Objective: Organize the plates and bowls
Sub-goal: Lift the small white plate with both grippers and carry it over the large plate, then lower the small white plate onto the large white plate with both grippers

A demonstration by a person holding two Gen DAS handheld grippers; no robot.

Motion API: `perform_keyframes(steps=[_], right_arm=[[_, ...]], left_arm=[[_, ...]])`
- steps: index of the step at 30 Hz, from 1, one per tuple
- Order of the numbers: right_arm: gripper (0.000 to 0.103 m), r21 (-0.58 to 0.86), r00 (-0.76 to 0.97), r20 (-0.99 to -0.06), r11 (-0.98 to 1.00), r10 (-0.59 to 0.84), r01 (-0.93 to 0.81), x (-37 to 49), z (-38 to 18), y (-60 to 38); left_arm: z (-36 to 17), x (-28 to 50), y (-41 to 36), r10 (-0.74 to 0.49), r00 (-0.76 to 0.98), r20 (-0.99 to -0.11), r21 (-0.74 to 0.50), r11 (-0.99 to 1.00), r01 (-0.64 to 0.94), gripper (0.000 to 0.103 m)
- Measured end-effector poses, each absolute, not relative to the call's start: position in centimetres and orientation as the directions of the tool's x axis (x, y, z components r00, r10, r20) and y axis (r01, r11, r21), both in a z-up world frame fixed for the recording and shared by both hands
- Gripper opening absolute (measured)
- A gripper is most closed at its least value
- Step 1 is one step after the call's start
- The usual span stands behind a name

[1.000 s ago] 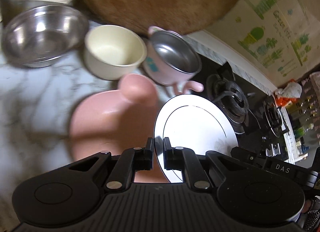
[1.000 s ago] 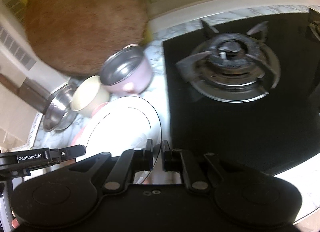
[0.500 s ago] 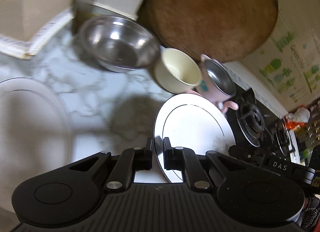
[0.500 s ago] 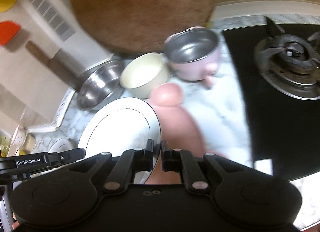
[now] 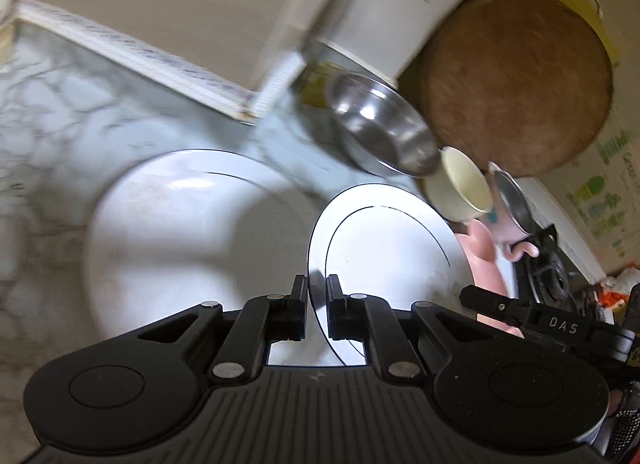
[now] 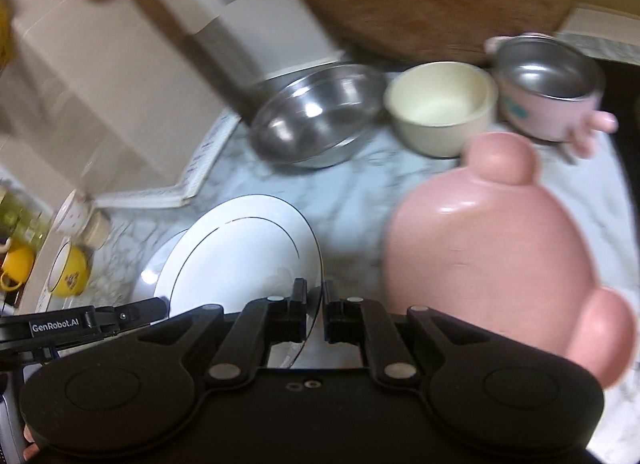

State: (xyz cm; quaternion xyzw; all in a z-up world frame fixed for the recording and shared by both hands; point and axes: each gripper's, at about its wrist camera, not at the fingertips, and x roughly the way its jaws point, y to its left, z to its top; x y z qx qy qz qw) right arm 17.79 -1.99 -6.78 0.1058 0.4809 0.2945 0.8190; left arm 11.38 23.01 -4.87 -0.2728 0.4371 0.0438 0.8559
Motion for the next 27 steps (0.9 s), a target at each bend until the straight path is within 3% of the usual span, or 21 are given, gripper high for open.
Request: perform_keyframes(steps=[11, 27], right_arm=[[0.008, 0.428, 0.288, -0.751, 0.770, 0.594, -0.474, 17.1, -7.4, 5.8], [0.008, 0.403, 0.250, -0.796, 0.790, 0.551, -0.462, 17.6, -9.9, 8.0]], left_arm=[[-8.7, 8.4, 29.6, -0.137, 0.599, -0.789, -0.466, 0.769, -0.438, 0.008], [-11.0, 9.4, 30.0, -0.122, 0.564, -0.816, -0.419, 0.798, -0.433, 0.008]])
